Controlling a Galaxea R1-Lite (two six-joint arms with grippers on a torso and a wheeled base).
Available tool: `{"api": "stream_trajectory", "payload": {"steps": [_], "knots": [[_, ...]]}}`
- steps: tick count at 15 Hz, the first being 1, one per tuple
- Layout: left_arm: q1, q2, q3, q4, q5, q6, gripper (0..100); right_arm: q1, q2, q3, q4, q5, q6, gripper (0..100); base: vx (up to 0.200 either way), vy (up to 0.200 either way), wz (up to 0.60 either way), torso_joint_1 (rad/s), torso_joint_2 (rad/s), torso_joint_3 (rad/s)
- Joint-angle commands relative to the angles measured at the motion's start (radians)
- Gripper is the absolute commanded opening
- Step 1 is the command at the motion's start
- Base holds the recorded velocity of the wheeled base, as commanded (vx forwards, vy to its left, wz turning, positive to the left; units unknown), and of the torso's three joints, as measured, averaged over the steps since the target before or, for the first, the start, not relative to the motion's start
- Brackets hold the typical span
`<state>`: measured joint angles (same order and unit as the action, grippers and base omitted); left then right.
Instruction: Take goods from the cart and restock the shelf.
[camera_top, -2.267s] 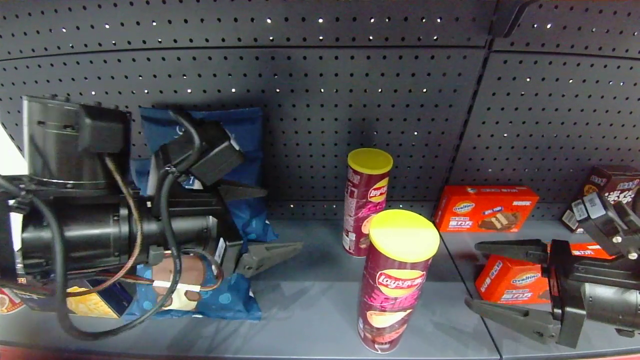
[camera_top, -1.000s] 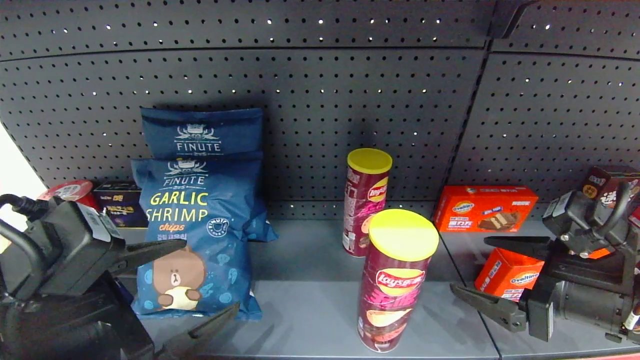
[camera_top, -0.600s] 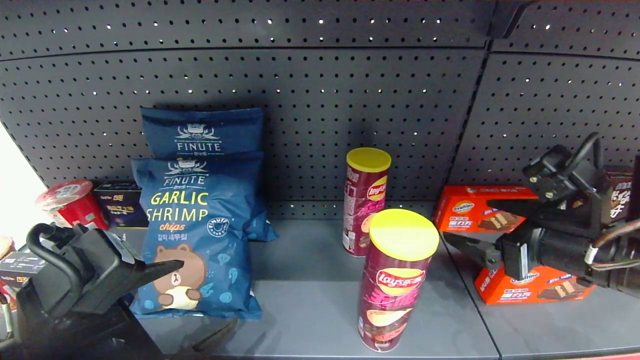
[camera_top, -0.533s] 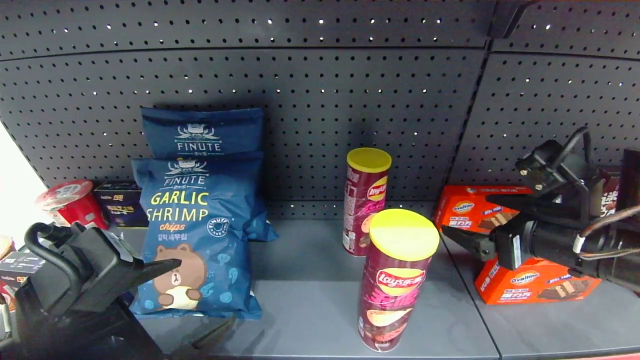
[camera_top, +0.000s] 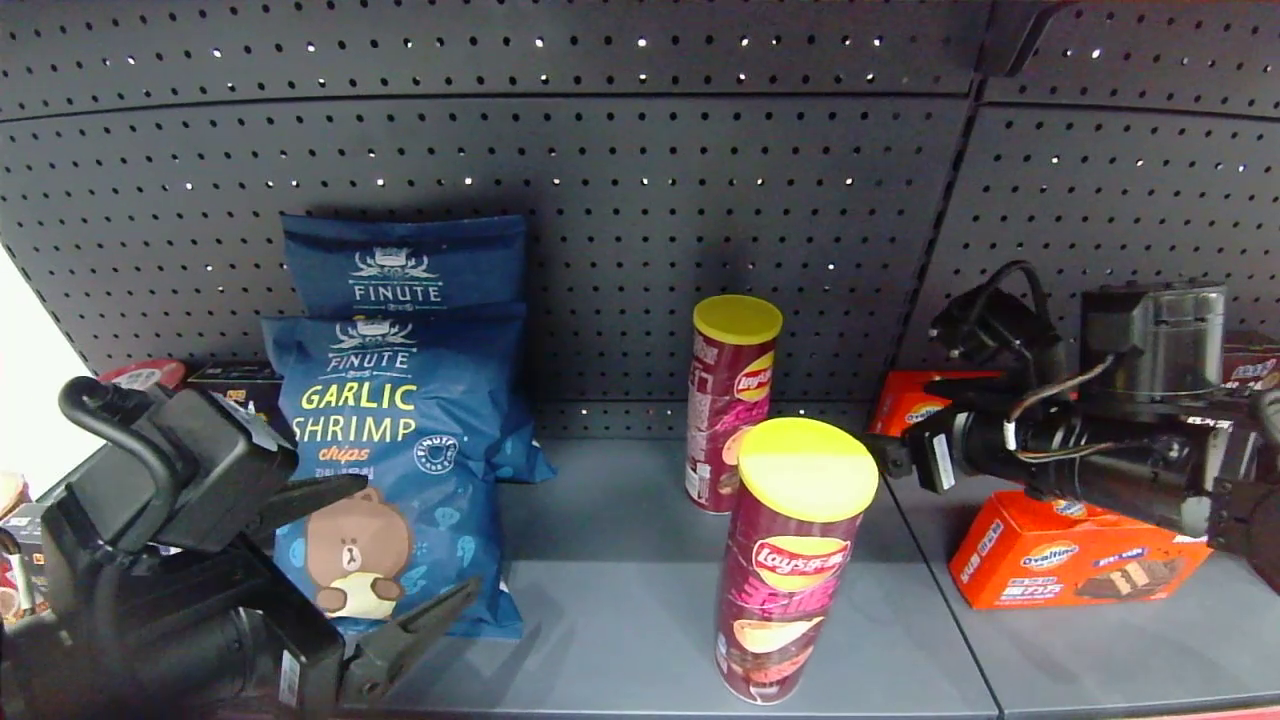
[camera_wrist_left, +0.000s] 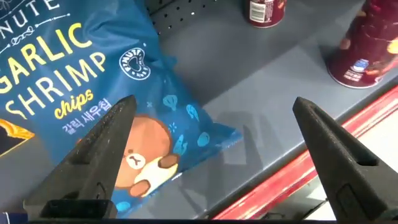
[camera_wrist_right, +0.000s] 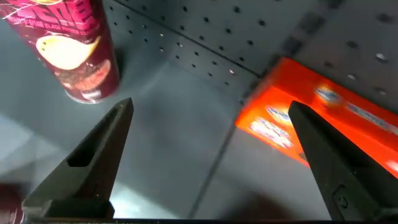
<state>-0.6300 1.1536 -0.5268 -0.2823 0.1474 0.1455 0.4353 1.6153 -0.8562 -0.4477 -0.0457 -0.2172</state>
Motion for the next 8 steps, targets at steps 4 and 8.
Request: {"api": "stream_trajectory", "payload": {"steps": [4,8], "knots": [[0.003,0.023,-0.025,0.000,-0.002,0.000,100,0.040,0.163,-0.096,-0.003,-0.003,0.001,100,0.000,0.000,0.00,0.000,0.00,0.000],[0.009,0.023,-0.030,0.000,-0.005,0.002,100,0.052,0.213,-0.135,-0.003,-0.002,0.001,100,0.000,0.000,0.00,0.000,0.00,0.000]]}}
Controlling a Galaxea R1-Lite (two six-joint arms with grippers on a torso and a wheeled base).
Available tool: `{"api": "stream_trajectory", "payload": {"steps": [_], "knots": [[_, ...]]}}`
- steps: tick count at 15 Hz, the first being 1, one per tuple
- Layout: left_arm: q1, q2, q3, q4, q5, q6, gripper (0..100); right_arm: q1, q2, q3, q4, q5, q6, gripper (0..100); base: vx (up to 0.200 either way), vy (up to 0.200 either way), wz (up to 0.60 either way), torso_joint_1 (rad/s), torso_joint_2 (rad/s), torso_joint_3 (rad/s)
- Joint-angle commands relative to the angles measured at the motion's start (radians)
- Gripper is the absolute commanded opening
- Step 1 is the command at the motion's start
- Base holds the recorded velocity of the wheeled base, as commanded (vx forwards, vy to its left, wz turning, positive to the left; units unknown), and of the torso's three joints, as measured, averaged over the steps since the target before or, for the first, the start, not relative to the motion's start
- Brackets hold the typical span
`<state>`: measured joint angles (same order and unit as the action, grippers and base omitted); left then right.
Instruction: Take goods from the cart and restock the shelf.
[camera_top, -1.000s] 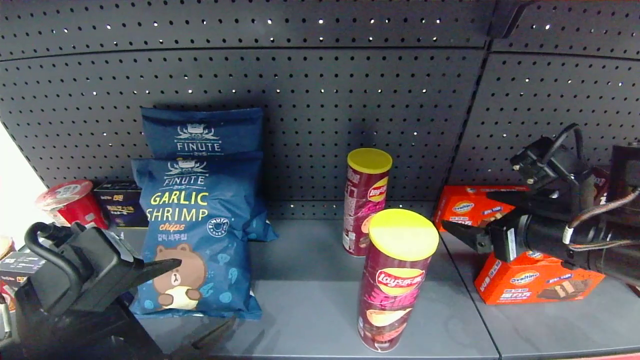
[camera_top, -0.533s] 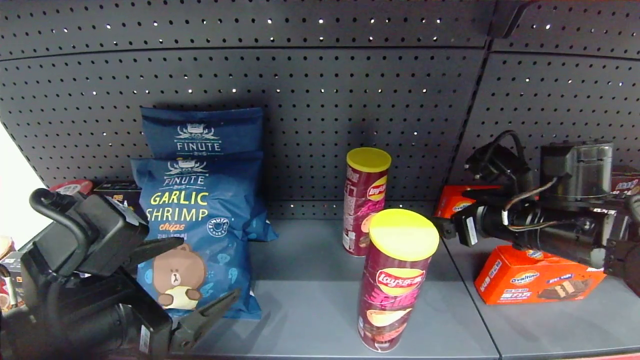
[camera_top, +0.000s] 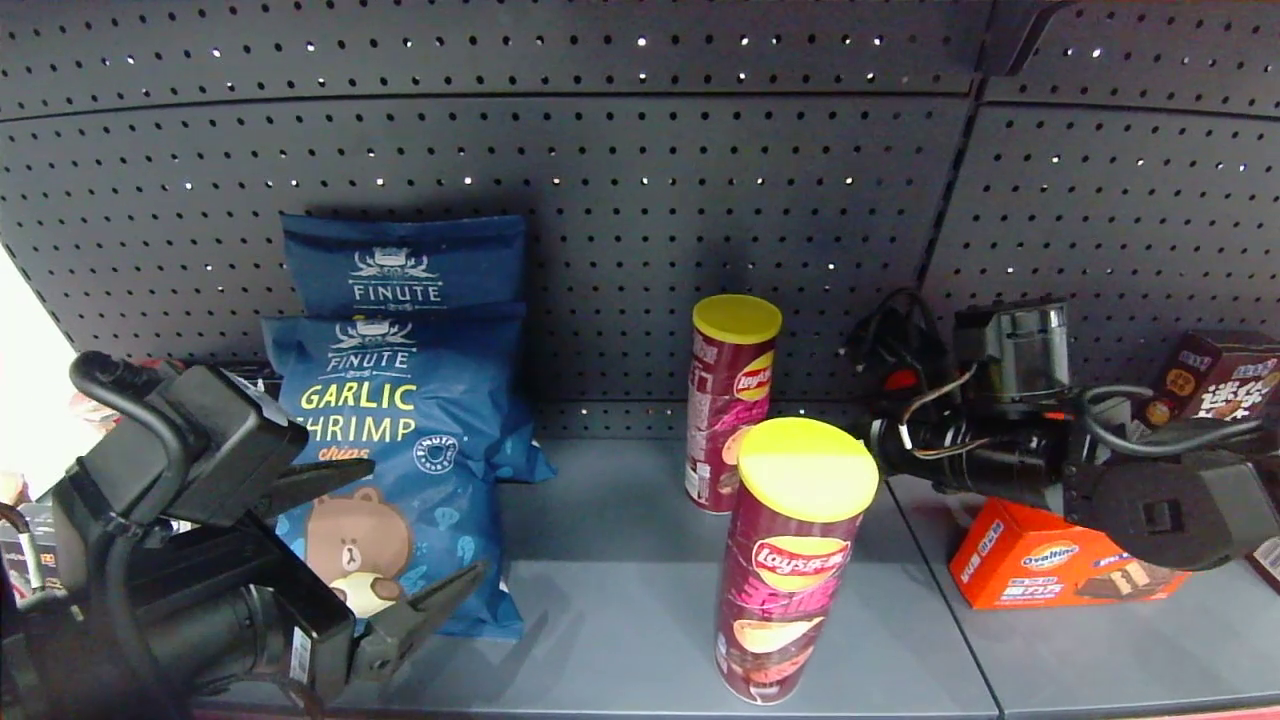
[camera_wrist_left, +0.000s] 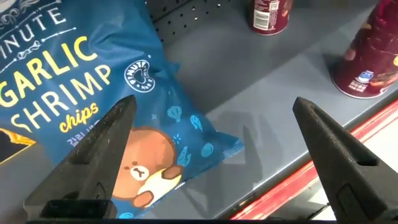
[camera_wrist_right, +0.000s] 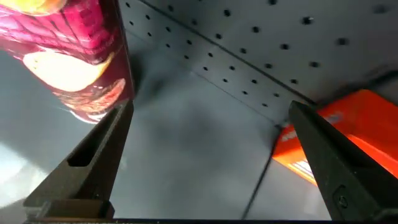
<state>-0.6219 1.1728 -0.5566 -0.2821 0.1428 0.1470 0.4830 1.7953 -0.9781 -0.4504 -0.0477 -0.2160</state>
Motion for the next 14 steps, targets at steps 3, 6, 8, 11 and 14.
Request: {"api": "stream_trajectory", "payload": {"steps": [3,6,8,11,14], "knots": [[0.001,0.011,0.000,-0.002,0.000,0.000,100,0.009,0.050,-0.022,-0.013,0.002,0.000,100,0.000,0.000,0.00,0.000,0.00,0.000],[0.001,0.027,-0.005,-0.002,0.000,0.002,100,0.012,0.075,-0.042,-0.025,0.008,0.001,100,0.000,0.000,0.00,0.000,0.00,0.000],[0.001,0.034,-0.013,-0.003,0.000,0.002,100,0.022,0.093,-0.067,-0.028,0.005,0.001,100,0.000,0.000,0.00,0.000,0.00,0.000],[0.001,0.034,-0.013,-0.003,0.000,0.002,100,0.034,0.104,-0.068,-0.030,0.005,0.003,100,0.000,0.000,0.00,0.000,0.00,0.000],[0.001,0.036,-0.013,-0.003,0.000,0.002,100,0.045,0.108,-0.074,-0.030,0.005,0.003,100,0.000,0.000,0.00,0.000,0.00,0.000]]}}
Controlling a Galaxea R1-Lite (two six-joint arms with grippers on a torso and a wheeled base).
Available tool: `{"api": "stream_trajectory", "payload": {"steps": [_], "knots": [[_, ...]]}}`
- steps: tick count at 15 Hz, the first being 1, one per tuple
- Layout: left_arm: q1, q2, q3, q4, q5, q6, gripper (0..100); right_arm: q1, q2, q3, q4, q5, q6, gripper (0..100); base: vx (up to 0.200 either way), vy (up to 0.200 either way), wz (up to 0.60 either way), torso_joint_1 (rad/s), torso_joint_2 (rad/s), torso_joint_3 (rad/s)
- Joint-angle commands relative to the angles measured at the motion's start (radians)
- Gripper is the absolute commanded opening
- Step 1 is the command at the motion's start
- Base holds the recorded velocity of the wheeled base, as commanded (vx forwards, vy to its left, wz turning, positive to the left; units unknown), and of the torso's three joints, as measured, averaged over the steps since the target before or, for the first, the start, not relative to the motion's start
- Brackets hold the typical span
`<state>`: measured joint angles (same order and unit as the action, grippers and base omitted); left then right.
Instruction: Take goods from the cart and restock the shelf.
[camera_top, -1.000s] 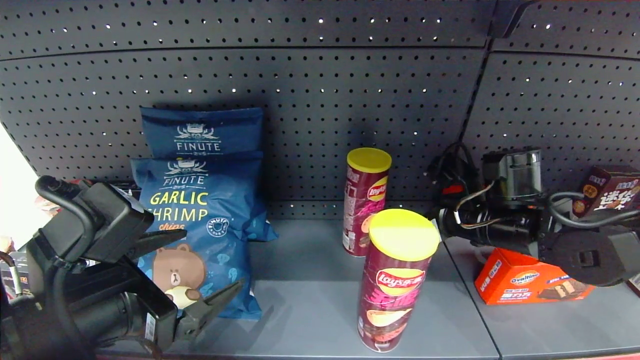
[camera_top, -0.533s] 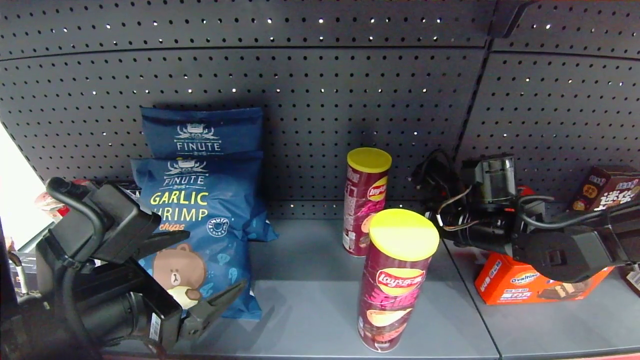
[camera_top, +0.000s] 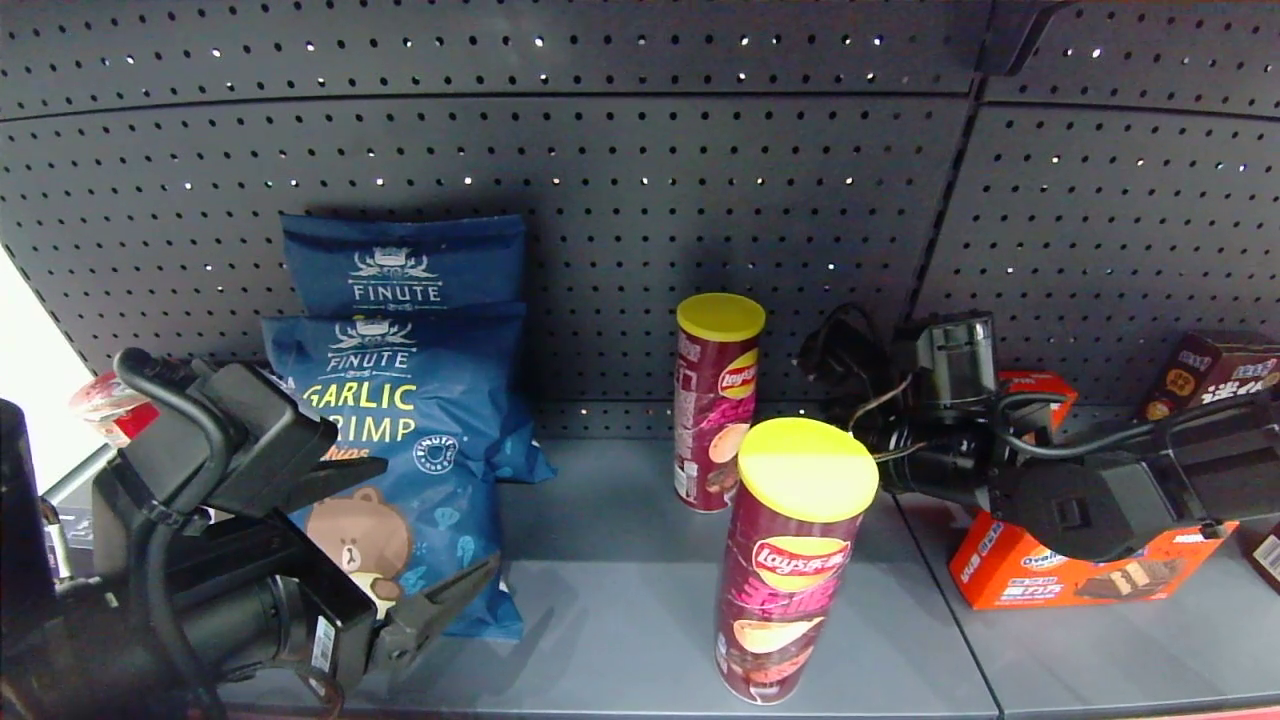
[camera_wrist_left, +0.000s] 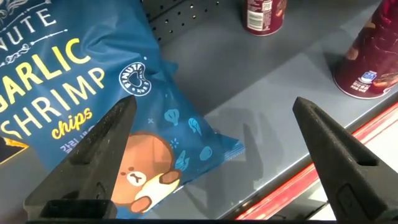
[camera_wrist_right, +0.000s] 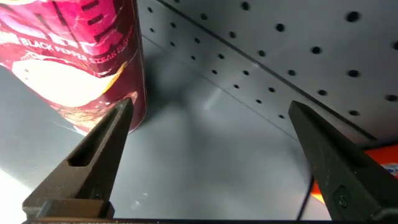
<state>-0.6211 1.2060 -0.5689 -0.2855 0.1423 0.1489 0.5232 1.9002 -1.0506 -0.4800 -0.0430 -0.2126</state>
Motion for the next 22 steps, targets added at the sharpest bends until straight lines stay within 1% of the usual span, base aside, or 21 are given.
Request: {"api": "stream_trajectory", "payload": {"steps": [1,13,16,22], "knots": [[0.000,0.003,0.000,0.000,0.000,0.000,100,0.004,0.003,-0.002,0.000,0.000,-0.001,100,0.000,0.000,0.00,0.000,0.00,0.000],[0.000,0.001,0.003,-0.001,0.000,0.000,100,0.028,0.014,-0.005,0.000,0.005,-0.001,100,0.000,0.000,0.00,0.000,0.00,0.000],[0.000,0.001,0.012,-0.026,0.000,-0.002,100,0.041,0.026,-0.015,-0.002,0.003,0.001,100,0.000,0.000,0.00,0.000,0.00,0.000],[0.001,0.001,0.012,-0.026,-0.001,-0.002,100,0.037,0.003,-0.009,0.000,0.003,0.002,100,0.000,0.000,0.00,0.000,0.00,0.000]]}}
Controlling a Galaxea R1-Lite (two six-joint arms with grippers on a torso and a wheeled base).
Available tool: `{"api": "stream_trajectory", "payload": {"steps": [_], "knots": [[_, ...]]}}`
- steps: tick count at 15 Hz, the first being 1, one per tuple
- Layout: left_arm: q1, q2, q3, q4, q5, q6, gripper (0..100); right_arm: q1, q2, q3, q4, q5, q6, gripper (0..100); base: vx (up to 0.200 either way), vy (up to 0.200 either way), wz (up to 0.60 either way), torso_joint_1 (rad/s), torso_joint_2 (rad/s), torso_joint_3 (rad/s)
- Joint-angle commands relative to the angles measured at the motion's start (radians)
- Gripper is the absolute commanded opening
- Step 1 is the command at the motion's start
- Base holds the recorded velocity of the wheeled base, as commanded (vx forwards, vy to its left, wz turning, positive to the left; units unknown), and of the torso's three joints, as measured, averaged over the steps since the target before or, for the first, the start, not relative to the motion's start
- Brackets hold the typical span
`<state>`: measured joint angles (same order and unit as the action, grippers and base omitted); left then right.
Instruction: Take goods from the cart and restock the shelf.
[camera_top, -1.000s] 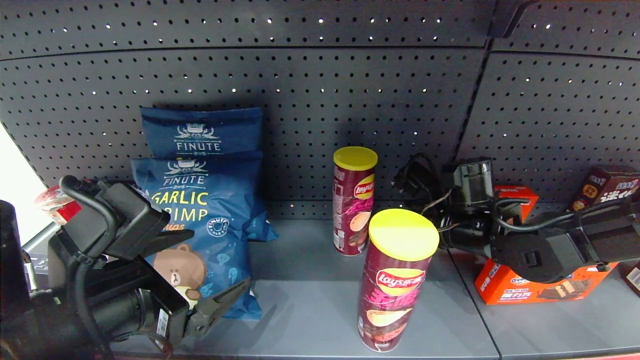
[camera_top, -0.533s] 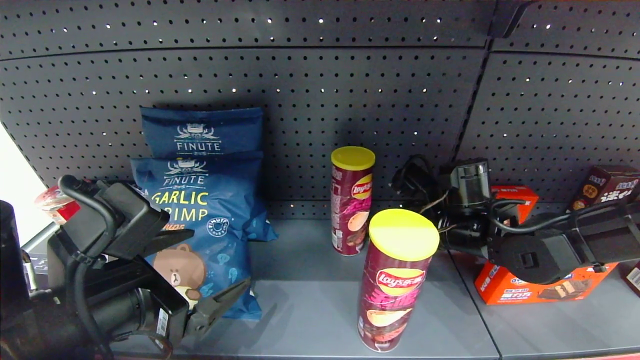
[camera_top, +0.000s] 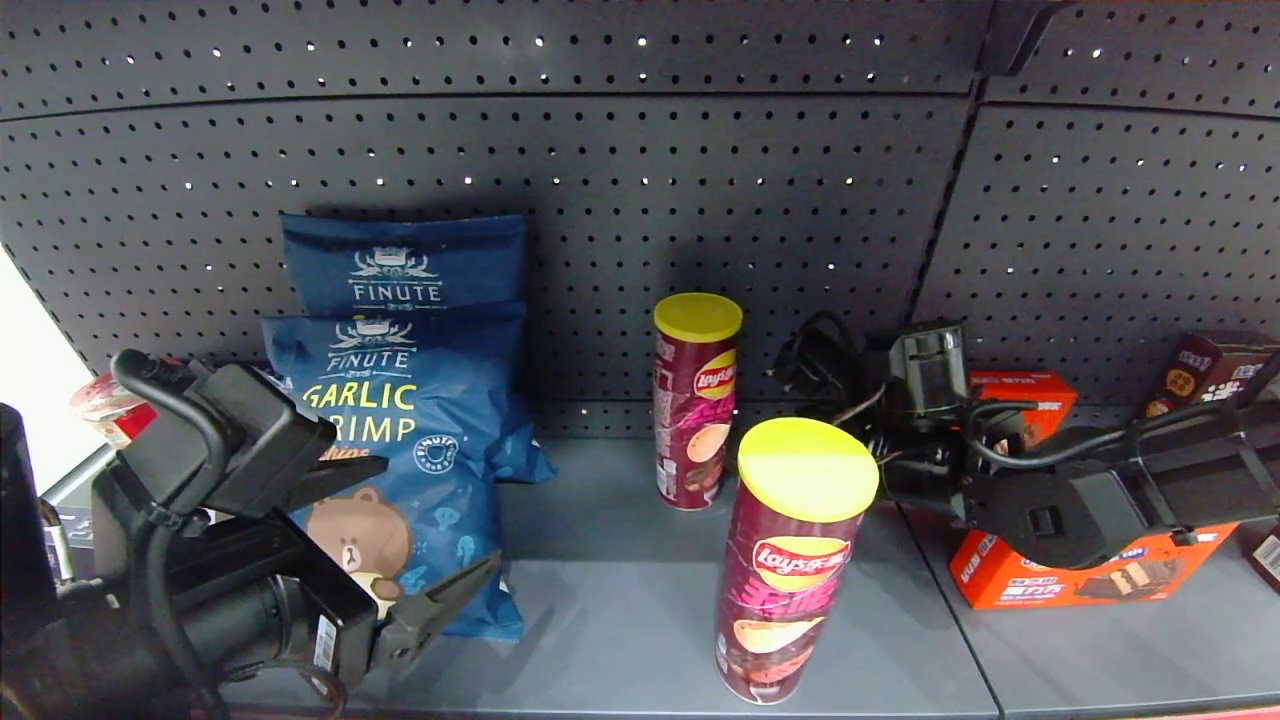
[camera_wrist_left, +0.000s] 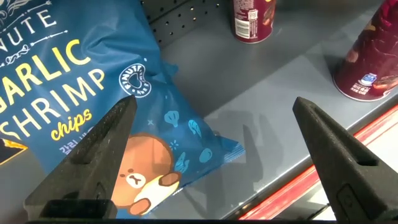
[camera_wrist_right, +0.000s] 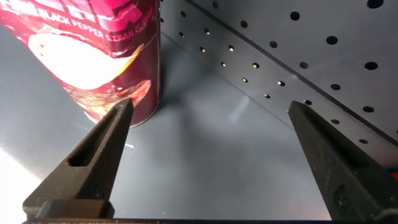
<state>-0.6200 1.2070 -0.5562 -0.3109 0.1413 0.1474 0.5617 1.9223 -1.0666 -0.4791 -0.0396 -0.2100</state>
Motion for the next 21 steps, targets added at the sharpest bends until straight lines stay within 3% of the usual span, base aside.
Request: {"api": "stream_trajectory", "payload": {"steps": [1,7,11,13,17,21], "knots": [[0.000,0.000,-0.001,-0.001,0.000,0.000,100,-0.006,-0.039,0.019,-0.001,0.000,0.000,100,0.000,0.000,0.00,0.000,0.00,0.000],[0.013,-0.009,-0.001,-0.001,0.000,0.000,100,-0.072,-0.295,0.140,0.001,0.000,0.008,100,0.000,0.000,0.00,0.000,0.00,0.000],[0.020,-0.011,0.004,0.001,0.008,0.003,100,-0.088,-0.563,0.332,0.008,0.001,0.064,100,0.000,0.000,0.00,0.000,0.00,0.000],[0.042,-0.012,0.005,-0.001,0.049,-0.002,100,-0.094,-0.698,0.447,0.027,0.007,0.066,100,0.000,0.000,0.00,0.000,0.00,0.000],[0.055,-0.012,0.025,-0.001,0.049,-0.003,100,-0.085,-0.781,0.537,0.050,0.047,0.066,100,0.000,0.000,0.00,0.000,0.00,0.000],[0.055,-0.011,0.030,-0.002,0.046,-0.002,100,0.006,-0.773,0.557,0.054,0.081,0.057,100,0.000,0.000,0.00,0.000,0.00,0.000]]}}
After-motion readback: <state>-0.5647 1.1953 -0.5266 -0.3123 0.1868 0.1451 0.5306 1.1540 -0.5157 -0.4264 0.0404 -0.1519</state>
